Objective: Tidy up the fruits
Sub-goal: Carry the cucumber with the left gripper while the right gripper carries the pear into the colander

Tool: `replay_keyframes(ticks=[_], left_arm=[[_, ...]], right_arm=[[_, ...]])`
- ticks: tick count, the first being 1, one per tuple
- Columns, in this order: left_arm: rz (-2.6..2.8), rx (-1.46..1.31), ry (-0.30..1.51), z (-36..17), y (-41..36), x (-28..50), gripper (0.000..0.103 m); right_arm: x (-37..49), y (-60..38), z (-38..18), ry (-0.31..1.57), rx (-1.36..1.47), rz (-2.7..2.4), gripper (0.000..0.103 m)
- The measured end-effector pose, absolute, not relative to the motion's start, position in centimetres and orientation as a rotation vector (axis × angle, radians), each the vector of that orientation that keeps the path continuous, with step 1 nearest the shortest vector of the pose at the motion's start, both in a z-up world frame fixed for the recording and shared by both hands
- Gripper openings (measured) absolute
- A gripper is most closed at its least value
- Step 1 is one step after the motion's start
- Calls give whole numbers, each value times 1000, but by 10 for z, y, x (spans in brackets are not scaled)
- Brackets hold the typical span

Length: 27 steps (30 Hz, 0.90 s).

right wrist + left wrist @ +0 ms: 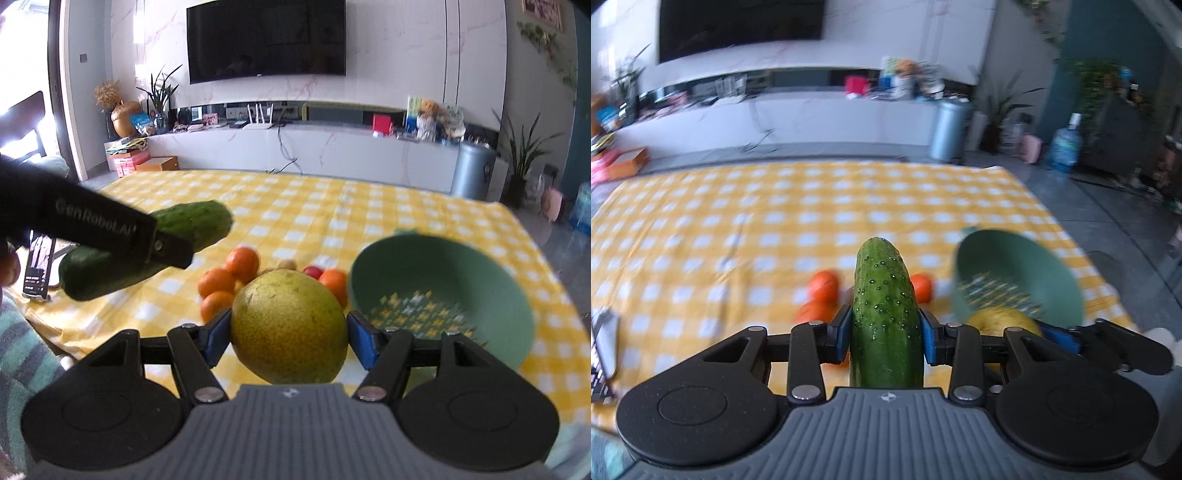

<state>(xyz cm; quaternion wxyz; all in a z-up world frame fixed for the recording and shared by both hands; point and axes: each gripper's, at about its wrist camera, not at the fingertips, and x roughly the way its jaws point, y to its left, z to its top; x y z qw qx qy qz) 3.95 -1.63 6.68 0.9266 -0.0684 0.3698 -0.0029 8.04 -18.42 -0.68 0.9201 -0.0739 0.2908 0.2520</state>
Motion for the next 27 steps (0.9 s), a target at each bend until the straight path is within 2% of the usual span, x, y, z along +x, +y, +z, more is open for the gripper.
replay_keyframes(ticks=[9,20,27], left_arm=[[-194,-110,757,89,-74,89,42],[-325,-63,942,42,-110,157,42],[-355,-54,1050,18,-106,176,42]], right_arm=[[116,-228,20,573,-248,420,64],[178,-256,-2,735,-300,411,64],[203,-246,-24,855,-339,449,64]])
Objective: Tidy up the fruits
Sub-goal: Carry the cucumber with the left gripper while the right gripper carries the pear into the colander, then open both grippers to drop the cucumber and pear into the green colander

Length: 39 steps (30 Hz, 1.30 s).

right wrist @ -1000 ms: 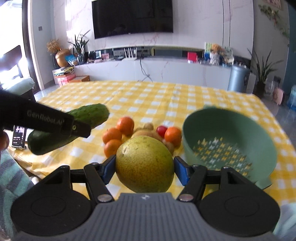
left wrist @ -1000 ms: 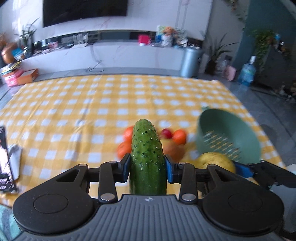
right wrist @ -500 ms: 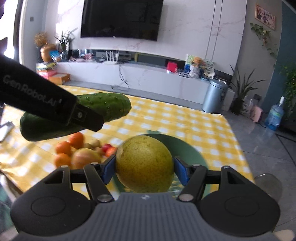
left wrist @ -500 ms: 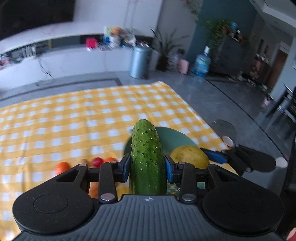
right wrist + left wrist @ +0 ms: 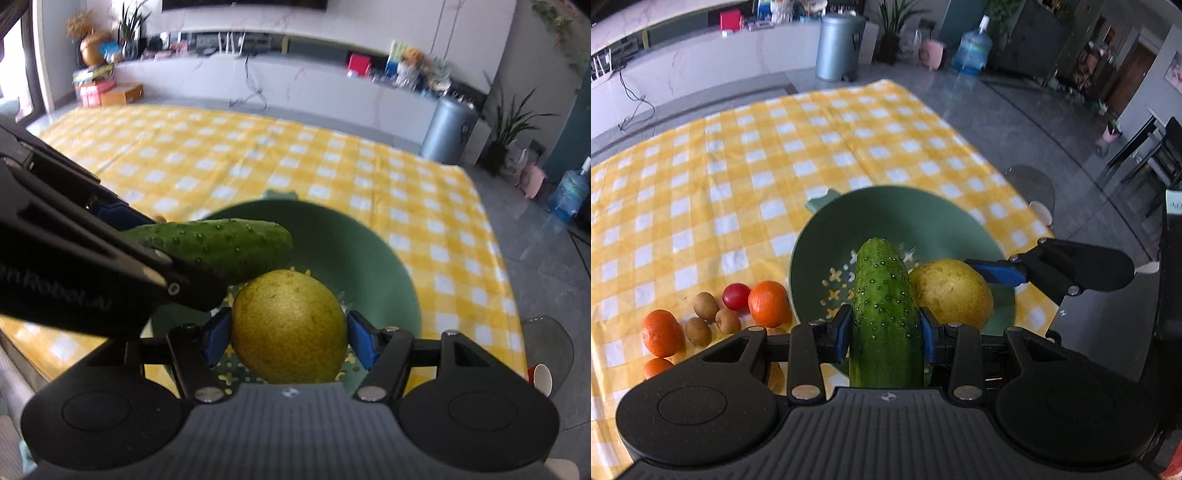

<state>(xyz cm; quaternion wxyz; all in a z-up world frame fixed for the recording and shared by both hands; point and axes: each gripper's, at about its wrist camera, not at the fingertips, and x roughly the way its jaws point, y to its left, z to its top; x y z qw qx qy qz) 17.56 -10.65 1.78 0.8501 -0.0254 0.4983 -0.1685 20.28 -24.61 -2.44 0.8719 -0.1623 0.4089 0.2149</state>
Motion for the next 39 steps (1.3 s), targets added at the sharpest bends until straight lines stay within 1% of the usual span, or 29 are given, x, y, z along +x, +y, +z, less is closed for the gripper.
replay_keyframes(ticks=[10,16,26,28,31,33,35,37,39], left_arm=[[-344,-47,1142,-8,-102,195,42],[-329,-27,1184,-17,-105,198,42],[-320,-31,1194,-21,-109,197,43],[-312,-40,1190,-21,-108,196,48],[-320,-85,1168,-19,-104,195,50],[-316,-104,1162,-18,-103,193,50],[-309,-114,1151,-16,-102,191,51],[-294,-116,1133,-12,-102,188,59],[-286,-130,1103,-4,-99,183,63]], right_arm=[[219,-243,-48,959,-330,465,64],[221,-239,-55,985,-348,465,64],[229,-239,-62,1048,-318,460,64],[229,-237,-62,1046,-324,456,64],[227,-238,-58,1023,-324,441,67],[226,-241,-56,1014,-314,422,74],[226,-242,-55,1003,-310,418,74],[224,-242,-53,986,-319,412,75],[221,-239,-51,961,-343,396,78]])
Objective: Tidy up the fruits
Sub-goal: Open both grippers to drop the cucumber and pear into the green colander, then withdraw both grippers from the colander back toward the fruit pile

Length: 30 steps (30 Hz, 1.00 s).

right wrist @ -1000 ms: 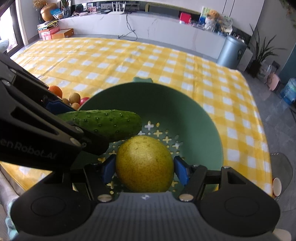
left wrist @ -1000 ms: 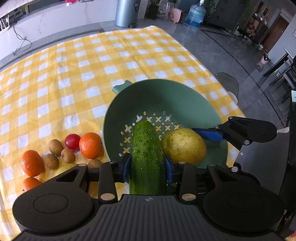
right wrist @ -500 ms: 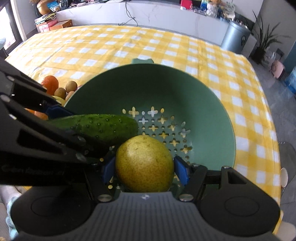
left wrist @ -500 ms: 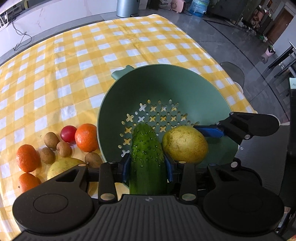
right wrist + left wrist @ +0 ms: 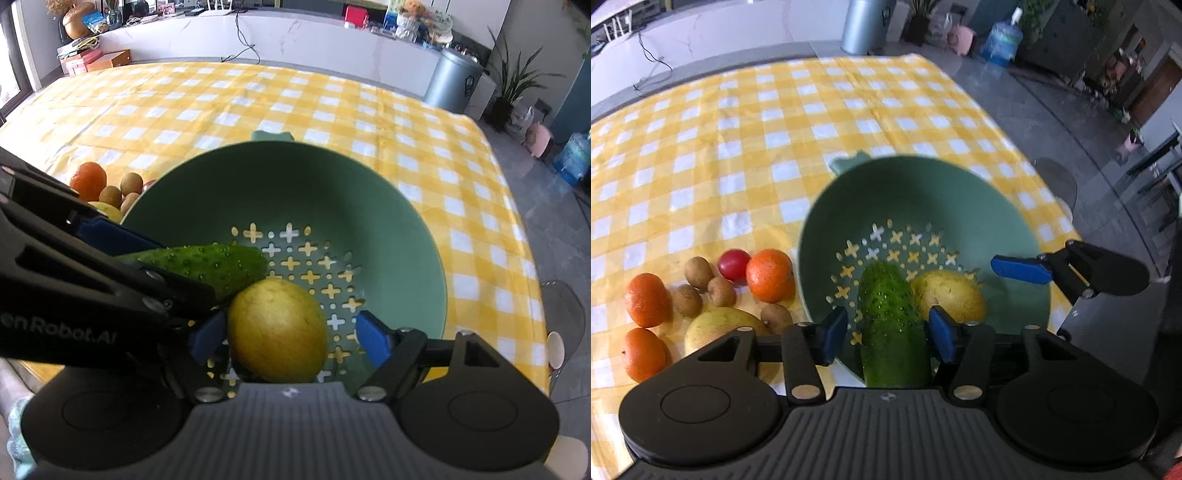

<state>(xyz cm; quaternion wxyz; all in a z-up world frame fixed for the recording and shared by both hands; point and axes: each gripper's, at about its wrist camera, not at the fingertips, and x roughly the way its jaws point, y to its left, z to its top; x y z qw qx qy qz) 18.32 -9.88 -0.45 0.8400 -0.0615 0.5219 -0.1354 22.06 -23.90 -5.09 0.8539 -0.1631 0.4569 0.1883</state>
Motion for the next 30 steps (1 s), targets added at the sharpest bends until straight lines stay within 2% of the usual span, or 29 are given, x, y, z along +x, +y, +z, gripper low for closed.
replay_keyframes(ticks=[5,9,19,30], left_arm=[[-265,-153,1022,19,-87,166,66],[-230,-130,968,34,-75,149,66],[-225,-83,883,58,-42,112,67],[-95,-2,780,62,-1,77,67]], right_arm=[[210,-239,-44,898,-386,376,85],[204,-241,-35,853,-392,360,96],[187,-252,-9,818,-274,326,97],[127,-227,12,541,-176,204,98]])
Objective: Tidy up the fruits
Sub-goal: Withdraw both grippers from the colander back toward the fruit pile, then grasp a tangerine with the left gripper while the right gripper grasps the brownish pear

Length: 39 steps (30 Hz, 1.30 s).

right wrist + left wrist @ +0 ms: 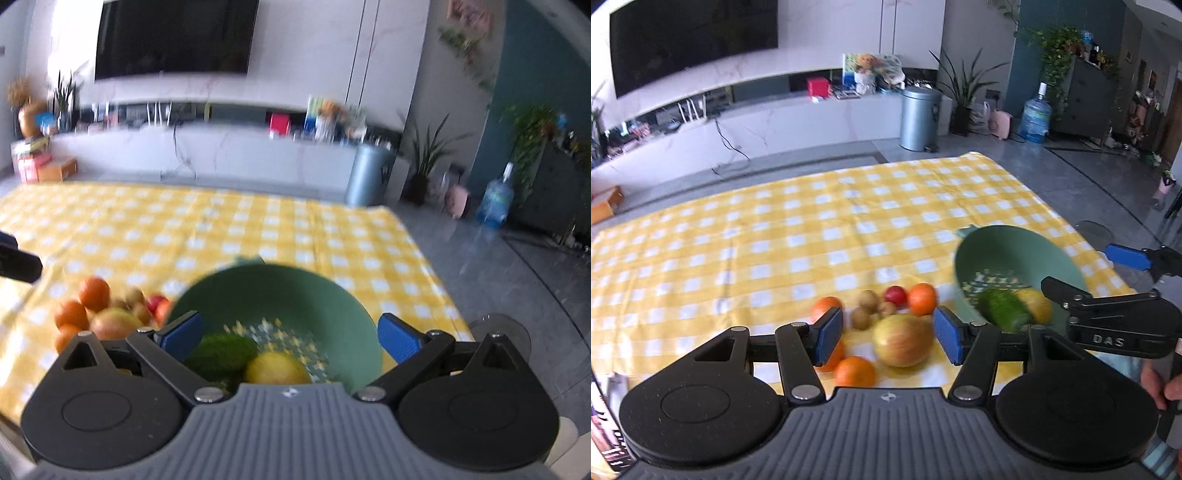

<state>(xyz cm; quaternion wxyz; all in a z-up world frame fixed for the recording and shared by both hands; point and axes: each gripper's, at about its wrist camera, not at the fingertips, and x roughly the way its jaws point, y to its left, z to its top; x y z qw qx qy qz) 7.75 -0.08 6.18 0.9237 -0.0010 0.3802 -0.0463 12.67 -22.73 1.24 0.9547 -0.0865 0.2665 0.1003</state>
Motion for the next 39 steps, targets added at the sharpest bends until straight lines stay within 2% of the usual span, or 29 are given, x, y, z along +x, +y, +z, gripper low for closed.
replay_keyframes(ticks=[8,19,27,39], left_arm=[[-90,-3,768,53,23,66,67],[-109,-36,761,37,43,73,67],[-124,-83,832,12,57,90,65],[-180,-188,958,-26,67,106,59]], right_arm=[[101,-183,0,493,-156,314,95],[96,-132,-20,503,-260,406,73],[106,-114,-34,536,-310,448,59],[118,-92,-62,574,-410,466,56]])
